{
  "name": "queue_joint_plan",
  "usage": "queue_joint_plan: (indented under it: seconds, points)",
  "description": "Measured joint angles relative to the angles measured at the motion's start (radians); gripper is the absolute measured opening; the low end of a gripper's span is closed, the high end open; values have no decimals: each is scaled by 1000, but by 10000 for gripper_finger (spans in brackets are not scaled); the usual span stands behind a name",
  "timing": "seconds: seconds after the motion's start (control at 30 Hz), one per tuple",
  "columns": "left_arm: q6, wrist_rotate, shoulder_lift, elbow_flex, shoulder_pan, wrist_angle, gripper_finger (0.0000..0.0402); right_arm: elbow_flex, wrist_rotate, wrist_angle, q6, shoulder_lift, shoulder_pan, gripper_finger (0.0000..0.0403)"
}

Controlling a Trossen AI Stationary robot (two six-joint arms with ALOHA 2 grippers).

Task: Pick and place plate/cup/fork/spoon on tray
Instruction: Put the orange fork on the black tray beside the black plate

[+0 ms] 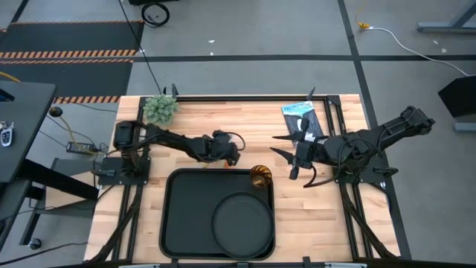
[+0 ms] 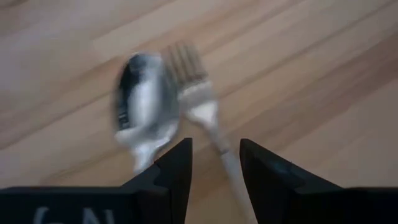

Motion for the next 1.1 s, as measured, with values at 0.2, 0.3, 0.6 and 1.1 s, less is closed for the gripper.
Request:
queue_joint_plan:
  seconds: [0.2, 0.3, 0.6, 1.1]
  points:
    - [-46, 45, 52, 27, 8, -4, 142, 0, -38, -2, -5, -5, 0, 162]
    - [-86, 63, 60, 24, 16, 8, 142, 0, -52, -12, -8, -5, -1, 162]
    - [-91, 73, 63, 22, 17, -1, 105, 0, -52, -38, -20, -5, -1, 162]
    - [-80, 38, 61, 19, 16, -7, 15, 0, -60, -2, -37, -4, -1, 162]
